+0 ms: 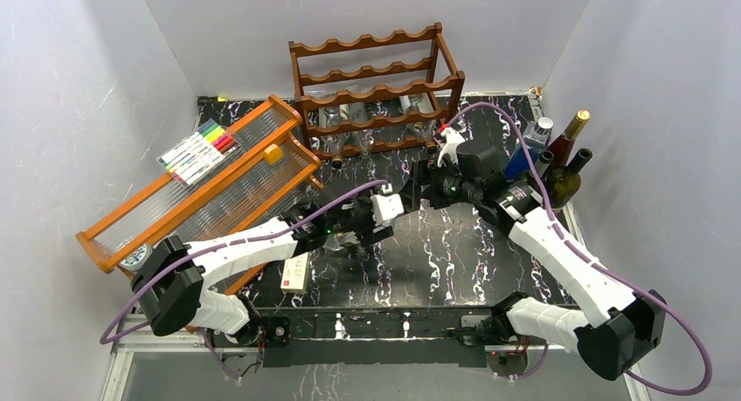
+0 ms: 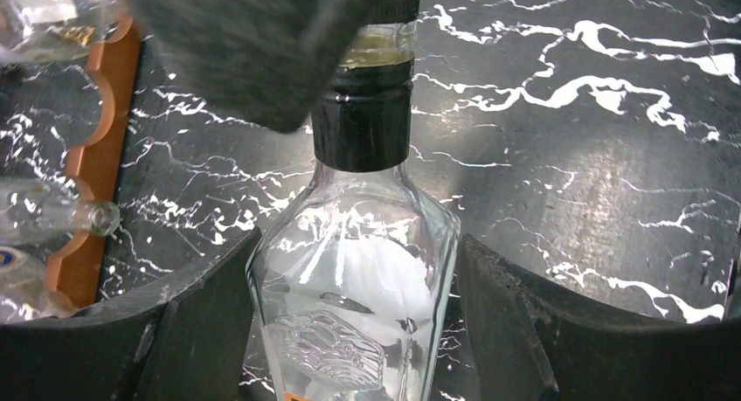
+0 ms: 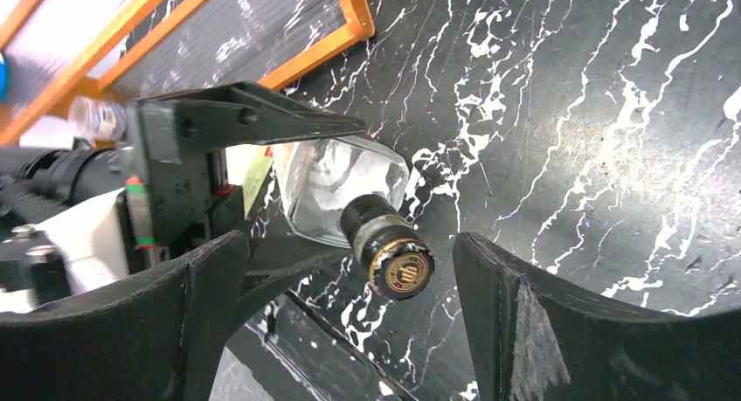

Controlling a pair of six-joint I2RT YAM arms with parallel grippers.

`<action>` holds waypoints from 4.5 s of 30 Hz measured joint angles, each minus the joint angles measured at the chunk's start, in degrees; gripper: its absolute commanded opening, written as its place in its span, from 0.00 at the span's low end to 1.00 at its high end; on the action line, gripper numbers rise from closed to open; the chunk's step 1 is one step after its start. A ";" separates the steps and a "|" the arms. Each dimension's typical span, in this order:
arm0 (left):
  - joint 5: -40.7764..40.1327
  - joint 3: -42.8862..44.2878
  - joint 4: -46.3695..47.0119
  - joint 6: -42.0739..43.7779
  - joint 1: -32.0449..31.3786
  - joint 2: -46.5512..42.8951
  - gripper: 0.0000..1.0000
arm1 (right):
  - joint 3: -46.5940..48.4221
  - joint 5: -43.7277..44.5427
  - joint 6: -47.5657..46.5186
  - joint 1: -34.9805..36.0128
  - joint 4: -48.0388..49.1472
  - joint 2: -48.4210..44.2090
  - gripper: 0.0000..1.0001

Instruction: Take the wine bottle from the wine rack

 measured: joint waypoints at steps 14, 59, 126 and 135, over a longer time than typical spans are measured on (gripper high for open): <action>-7.26 -0.61 4.72 -8.79 0.00 -1.44 0.00 | -8.04 -0.57 12.00 -0.02 14.03 5.35 0.69; -11.21 -0.22 7.21 -8.81 0.00 -4.33 0.98 | 12.81 37.77 -10.10 -7.30 -12.52 7.91 0.00; -35.06 -2.54 13.64 -2.23 -0.28 -11.15 0.98 | 34.64 11.87 -15.08 -7.34 -8.70 16.92 0.93; -47.67 -7.48 22.51 1.33 -0.28 -17.81 0.98 | 21.66 13.27 -7.89 1.70 5.20 26.49 0.84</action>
